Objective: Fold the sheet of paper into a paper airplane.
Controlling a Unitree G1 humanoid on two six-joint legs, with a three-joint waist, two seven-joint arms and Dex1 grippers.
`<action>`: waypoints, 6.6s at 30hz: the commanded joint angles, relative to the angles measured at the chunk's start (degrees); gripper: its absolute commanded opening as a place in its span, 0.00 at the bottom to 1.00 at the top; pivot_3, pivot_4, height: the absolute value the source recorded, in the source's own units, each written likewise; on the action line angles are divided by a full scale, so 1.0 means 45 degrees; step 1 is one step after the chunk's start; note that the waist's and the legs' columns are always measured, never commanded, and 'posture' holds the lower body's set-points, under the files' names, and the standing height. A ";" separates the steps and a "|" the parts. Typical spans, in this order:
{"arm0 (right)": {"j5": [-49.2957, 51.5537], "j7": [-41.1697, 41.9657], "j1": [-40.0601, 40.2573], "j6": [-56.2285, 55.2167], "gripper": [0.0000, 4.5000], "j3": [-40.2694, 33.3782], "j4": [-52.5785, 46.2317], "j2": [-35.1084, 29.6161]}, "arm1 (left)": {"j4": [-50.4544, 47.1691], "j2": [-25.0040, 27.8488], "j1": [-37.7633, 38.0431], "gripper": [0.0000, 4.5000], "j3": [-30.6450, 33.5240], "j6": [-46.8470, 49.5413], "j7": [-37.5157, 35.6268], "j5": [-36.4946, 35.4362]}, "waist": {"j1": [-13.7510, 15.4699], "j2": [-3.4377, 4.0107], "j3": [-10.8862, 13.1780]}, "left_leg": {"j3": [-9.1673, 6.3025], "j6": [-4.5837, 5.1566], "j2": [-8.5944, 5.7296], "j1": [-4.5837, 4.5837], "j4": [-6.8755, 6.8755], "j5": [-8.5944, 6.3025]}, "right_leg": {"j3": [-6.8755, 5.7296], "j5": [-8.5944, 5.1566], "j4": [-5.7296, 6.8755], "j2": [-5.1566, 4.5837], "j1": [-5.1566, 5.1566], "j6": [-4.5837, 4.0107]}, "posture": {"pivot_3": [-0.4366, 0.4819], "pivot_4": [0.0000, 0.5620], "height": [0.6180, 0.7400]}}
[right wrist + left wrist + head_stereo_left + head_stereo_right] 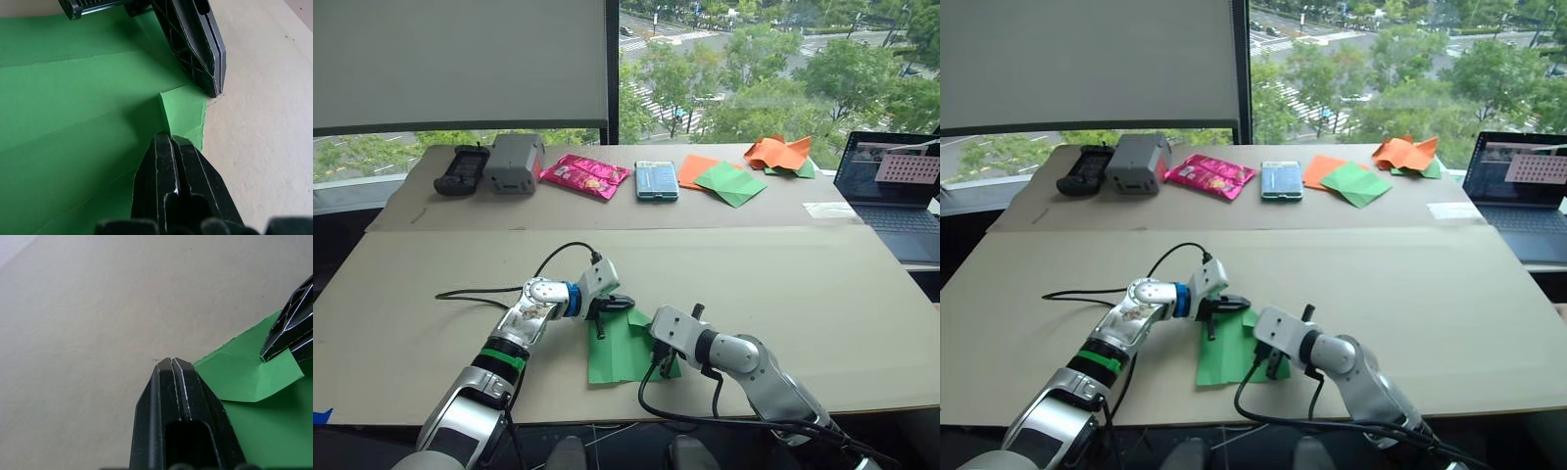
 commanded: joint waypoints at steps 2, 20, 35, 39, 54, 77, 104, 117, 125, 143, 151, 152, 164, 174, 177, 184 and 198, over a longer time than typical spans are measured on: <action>-0.0191 0.0025 0.0051 0.0267 0.01 -0.0026 -0.0185 -0.0016 | 0.0473 -0.0021 -0.0012 0.00 -0.0404 -0.0362 0.0055 0.0726 | 0.0005 -0.0001 0.0000 | 0.0000 0.0000 -0.0001 0.0015 0.0001 0.0000 | 0.0000 0.0000 -0.0001 0.0000 0.0016 0.0000 | 0.48 0.27 0.82; 0.3187 0.0071 -0.1508 0.2919 0.08 -0.2583 -0.0099 0.1652 | 0.0607 0.0042 0.0203 0.00 -0.0420 -0.0677 0.0008 0.0933 | 0.0011 0.0017 -0.0009 | -0.0008 -0.0002 -0.0001 0.0035 -0.0002 -0.0001 | -0.0002 0.0000 0.0001 0.0000 0.0043 0.0000 | 0.48 0.27 0.82; 0.2796 -0.0557 -0.2066 0.1624 0.00 -0.1867 0.2678 0.2366 | 0.0363 0.0083 0.0311 0.00 -0.0405 -0.0625 0.0062 0.1032 | -0.0009 0.0025 -0.0011 | -0.0012 0.0002 -0.0002 0.0024 -0.0003 0.0001 | -0.0001 0.0000 0.0005 0.0005 0.0046 0.0001 | 0.48 0.27 0.82; 0.2681 -0.0585 -0.2013 0.1776 0.00 -0.1659 0.2979 0.2359 | 0.0379 0.0077 0.0275 0.00 -0.0391 -0.0612 0.0086 0.1045 | -0.0010 0.0028 -0.0013 | -0.0012 0.0002 -0.0002 0.0026 -0.0003 0.0001 | -0.0001 0.0000 0.0006 0.0006 0.0049 0.0001 | 0.48 0.27 0.82; 0.2199 -0.0587 -0.1439 0.2305 0.00 -0.0977 0.3007 0.1884 | 0.0290 0.0149 0.0368 0.00 -0.0342 -0.0574 0.0087 0.1136 | -0.0029 0.0063 -0.0091 | -0.0016 0.0000 -0.0002 0.0033 -0.0003 0.0000 | -0.0002 -0.0001 0.0005 0.0007 0.0048 0.0001 | 0.48 0.27 0.82; 0.2373 -0.0889 0.0653 0.2984 0.00 -0.1299 0.1609 0.1041 | 0.0349 0.0222 0.0390 0.00 -0.0342 -0.0645 -0.0007 0.1195 | 0.0016 0.0045 -0.0162 | -0.0018 -0.0010 -0.0001 0.0032 -0.0002 -0.0007 | -0.0001 -0.0005 -0.0008 0.0005 0.0045 -0.0002 | 0.48 0.27 0.82; 0.3069 -0.1157 0.2817 0.3809 0.00 -0.2477 -0.0465 -0.0233 | 0.0665 0.0190 0.0288 0.00 -0.0368 -0.0949 -0.0110 0.1259 | 0.0049 -0.0055 -0.0190 | -0.0004 -0.0020 -0.0035 0.0024 -0.0002 -0.0013 | -0.0017 -0.0030 -0.0056 -0.0064 0.0050 0.0007 | 0.48 0.27 0.82; 0.5071 -0.0695 0.2045 0.1027 0.00 -0.4217 -0.2478 0.1056 | 0.0426 0.0130 0.0144 0.00 -0.0096 -0.1195 -0.0169 0.1050 | 0.0018 -0.0027 -0.0101 | -0.0001 -0.0019 -0.0034 -0.0033 -0.0006 -0.0012 | -0.0021 -0.0030 -0.0069 -0.0059 -0.0009 0.0007 | 0.48 0.27 0.82; 0.4791 -0.0528 0.1307 0.0561 0.00 -0.3165 -0.2161 0.1174 | -0.2051 0.0745 0.0557 0.00 0.0870 -0.0045 -0.0593 -0.0072 | -0.0061 0.0002 0.0012 | -0.0003 -0.0016 -0.0030 -0.0049 -0.0029 -0.0010 | -0.0021 -0.0029 -0.0063 -0.0050 -0.0037 0.0007 | 0.48 0.27 0.82; 0.3748 -0.0364 0.0358 -0.0130 0.00 -0.1599 0.0422 0.1386 | -0.8032 0.3074 0.5350 0.00 0.5259 0.5239 0.1389 -0.3449 | -0.0079 -0.0022 0.0078 | -0.0003 -0.0017 -0.0023 -0.0036 -0.0046 -0.0011 | -0.0020 -0.0029 -0.0029 -0.0058 -0.0084 0.0003 | 0.48 0.27 0.82; 0.3312 -0.0274 0.0076 -0.0015 0.00 -0.1376 0.1272 0.1343 | -0.7890 0.2330 0.5239 0.00 0.5288 0.6224 0.2234 -0.4437 | -0.0005 -0.0016 0.0077 | 0.0007 -0.0019 -0.0024 -0.0051 -0.0046 -0.0012 | -0.0020 -0.0030 -0.0076 -0.0064 -0.0100 0.0000 | 0.48 0.27 0.82; 0.3288 -0.0273 0.0059 -0.0007 0.00 -0.1400 0.1321 0.1336 | -0.7830 0.2197 0.5209 0.06 0.5341 0.6464 0.2333 -0.4636 | -0.0004 -0.0019 0.0075 | 0.0006 -0.0019 -0.0024 -0.0051 -0.0046 -0.0012 | -0.0020 -0.0029 -0.0074 -0.0061 -0.0101 -0.0001 | 0.48 0.27 0.82; 0.3081 -0.0403 0.0193 0.0109 0.00 -0.1331 0.1273 0.1498 | -0.8106 0.1129 0.5048 0.56 0.5345 0.8489 0.3635 -0.6181 | -0.0002 -0.0023 0.0068 | 0.0000 -0.0017 -0.0026 -0.0038 -0.0040 -0.0011 | -0.0020 -0.0028 -0.0030 -0.0053 -0.0098 -0.0001 | 0.48 0.27 0.82; 0.3049 -0.0639 0.0228 0.0294 0.00 -0.1319 0.1146 0.1677 | -0.7949 0.1239 0.4974 0.16 0.4204 0.7667 0.3281 -0.5706 | -0.0028 -0.0026 0.0065 | -0.0001 -0.0017 -0.0025 -0.0038 -0.0039 -0.0011 | -0.0020 -0.0028 -0.0029 -0.0050 -0.0099 -0.0002 | 0.48 0.27 0.82; 0.3052 -0.0676 0.0234 0.0356 0.00 -0.1328 0.1082 0.1738 | -0.7877 0.1217 0.4869 0.00 0.4123 0.7497 0.3328 -0.5638 | -0.0029 -0.0025 0.0065 | -0.0001 -0.0017 -0.0025 -0.0038 -0.0039 -0.0011 | -0.0020 -0.0028 -0.0028 -0.0051 -0.0100 -0.0002 | 0.48 0.27 0.82; 0.3060 -0.0731 0.0311 0.0481 0.00 -0.1347 0.0970 0.1792 | -0.7986 0.1829 0.4874 0.00 0.3048 0.6423 0.2782 -0.4670 | -0.0026 -0.0024 0.0064 | 0.0001 -0.0018 -0.0025 -0.0038 -0.0039 -0.0011 | -0.0018 -0.0028 -0.0030 -0.0052 -0.0100 -0.0002 | 0.48 0.27 0.82; 0.3200 -0.1045 0.0350 0.0814 0.00 -0.1657 0.0572 0.1941 | -0.7023 0.1850 0.4539 0.00 0.1376 0.5607 0.1982 -0.3586 | 0.0028 -0.0013 0.0058 | 0.0005 -0.0018 -0.0029 -0.0042 -0.0037 -0.0011 | -0.0018 -0.0028 -0.0034 -0.0058 -0.0098 -0.0002 | 0.48 0.27 0.82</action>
